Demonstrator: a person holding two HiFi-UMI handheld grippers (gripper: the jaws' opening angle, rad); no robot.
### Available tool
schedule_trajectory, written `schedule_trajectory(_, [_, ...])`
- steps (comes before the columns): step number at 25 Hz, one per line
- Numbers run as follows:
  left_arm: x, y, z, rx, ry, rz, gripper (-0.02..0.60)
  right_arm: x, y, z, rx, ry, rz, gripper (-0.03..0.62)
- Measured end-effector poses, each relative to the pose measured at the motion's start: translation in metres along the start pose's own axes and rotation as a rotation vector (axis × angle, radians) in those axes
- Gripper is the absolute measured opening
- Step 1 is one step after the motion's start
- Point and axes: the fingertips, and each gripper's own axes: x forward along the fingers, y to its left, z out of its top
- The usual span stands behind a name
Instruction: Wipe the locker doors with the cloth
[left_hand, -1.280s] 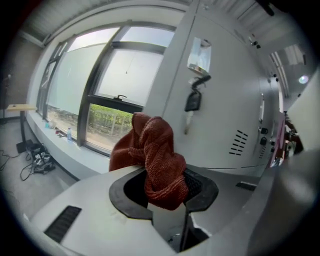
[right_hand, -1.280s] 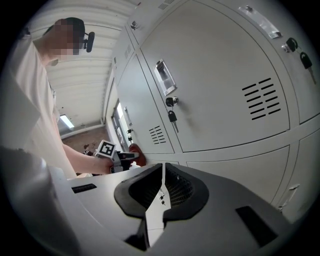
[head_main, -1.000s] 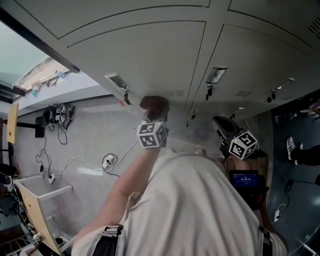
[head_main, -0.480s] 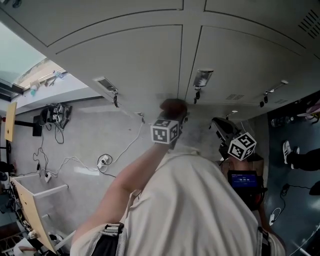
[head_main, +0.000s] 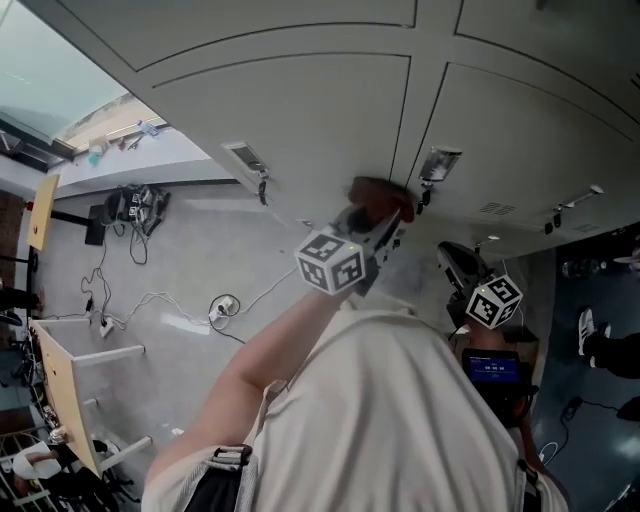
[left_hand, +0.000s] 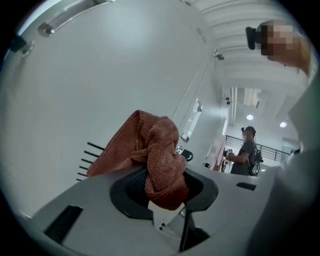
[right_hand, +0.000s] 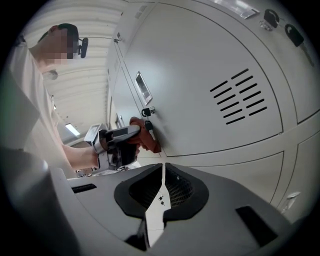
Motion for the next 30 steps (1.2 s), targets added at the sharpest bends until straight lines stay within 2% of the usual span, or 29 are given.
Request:
schedule_trajectory(2, [-0.007,0.014,-0.006,-0.069,-0.028,-0.003,0.114,0.006,0.005,-0.001,-0.005,0.005,0.011,0.029])
schedule_trajectory(4, [-0.023,0.039,-0.013,-0.118,-0.042,0.042,0.115,0.011,0.007,-0.001,-0.007,0.009,0.02,0.029])
schedule_trajectory(9, [-0.076,0.098,-0.003,-0.116,-0.079,0.155,0.115,0.011,0.006,0.001,-0.004,0.016,0.013,0.029])
schedule_trajectory(14, [-0.142,0.16,0.013,-0.179,-0.203,0.189,0.118,0.02,0.016,-0.001,-0.006,0.026,0.017,0.029])
schedule_trajectory(16, [-0.163,0.178,0.019,-0.109,-0.176,0.233,0.118,0.024,0.02,-0.002,-0.009,0.033,0.024,0.029])
schedule_trajectory(19, [-0.176,0.185,0.032,0.081,-0.067,0.284,0.118,0.03,0.024,-0.003,-0.014,0.039,0.028,0.029])
schedule_trajectory(21, [-0.182,0.185,0.044,0.188,-0.022,0.323,0.118,0.035,0.027,-0.002,-0.018,0.038,0.032,0.029])
schedule_trajectory(25, [-0.198,0.183,0.067,0.338,-0.022,0.428,0.118,0.042,0.035,-0.005,-0.03,0.04,0.051,0.029])
schedule_trajectory(27, [-0.199,0.171,0.085,0.451,-0.015,0.444,0.117,0.041,0.033,-0.007,-0.029,0.045,0.056,0.029])
schedule_trajectory(30, [-0.189,0.146,0.112,0.631,0.035,0.42,0.117,0.034,0.028,-0.011,-0.016,0.048,0.05,0.029])
